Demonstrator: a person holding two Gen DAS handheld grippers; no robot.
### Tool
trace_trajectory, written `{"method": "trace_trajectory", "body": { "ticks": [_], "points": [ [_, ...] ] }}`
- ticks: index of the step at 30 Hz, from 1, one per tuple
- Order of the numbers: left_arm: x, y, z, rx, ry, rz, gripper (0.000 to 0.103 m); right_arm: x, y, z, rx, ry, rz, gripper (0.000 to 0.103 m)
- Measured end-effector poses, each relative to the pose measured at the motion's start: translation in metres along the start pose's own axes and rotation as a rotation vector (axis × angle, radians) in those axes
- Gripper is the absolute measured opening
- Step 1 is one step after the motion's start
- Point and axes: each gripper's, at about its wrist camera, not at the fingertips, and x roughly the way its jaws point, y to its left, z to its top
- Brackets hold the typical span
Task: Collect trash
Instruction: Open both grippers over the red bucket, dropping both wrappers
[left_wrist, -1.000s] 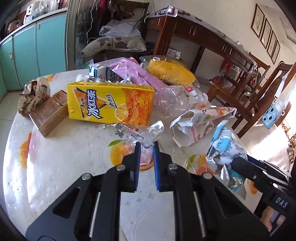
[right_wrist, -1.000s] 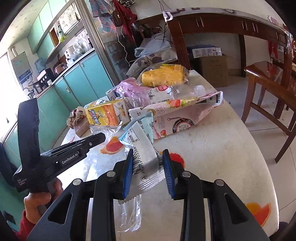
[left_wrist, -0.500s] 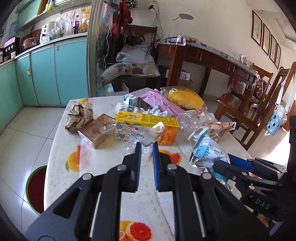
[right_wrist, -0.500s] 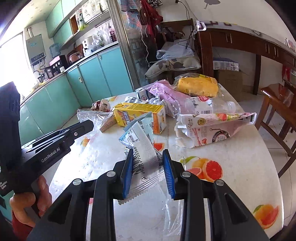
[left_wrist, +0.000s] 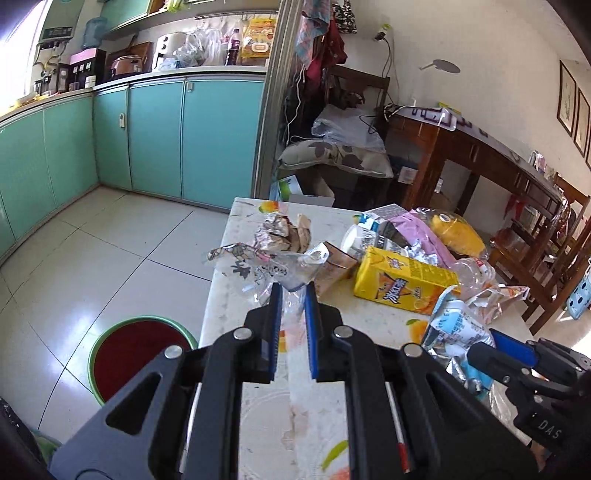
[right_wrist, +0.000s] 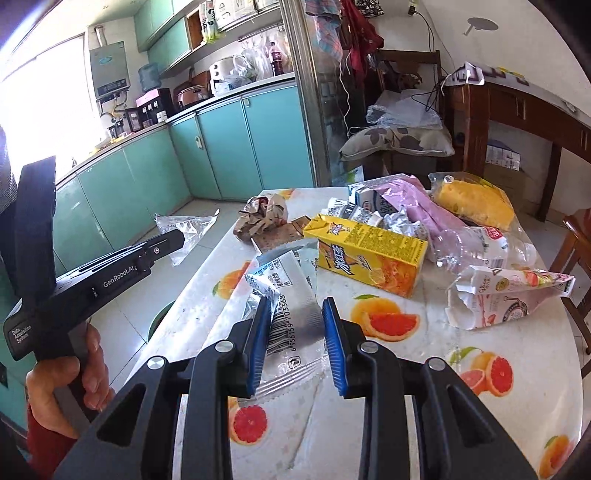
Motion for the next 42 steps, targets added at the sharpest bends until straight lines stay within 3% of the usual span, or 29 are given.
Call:
{"method": "trace_trajectory", "body": {
  "ticks": [23,31,42],
  "points": [
    [0.011,0.136,-0.019,-0.248,0.082,0.195,0.013,0.076,0.085,0.041,-0.052,0.025,0.242,0.028],
    [0.019,0.170,-0.036,-0.288,0.122,0.255,0.014,0.117,0.121,0.051,-0.072,0.100,0.328,0.028],
    [0.036,0.213,-0.058,-0.368,0.179,0.279,0.015,0.170,0.147,0.050,-0.070,0.213,0.346,0.028]
  ]
}}
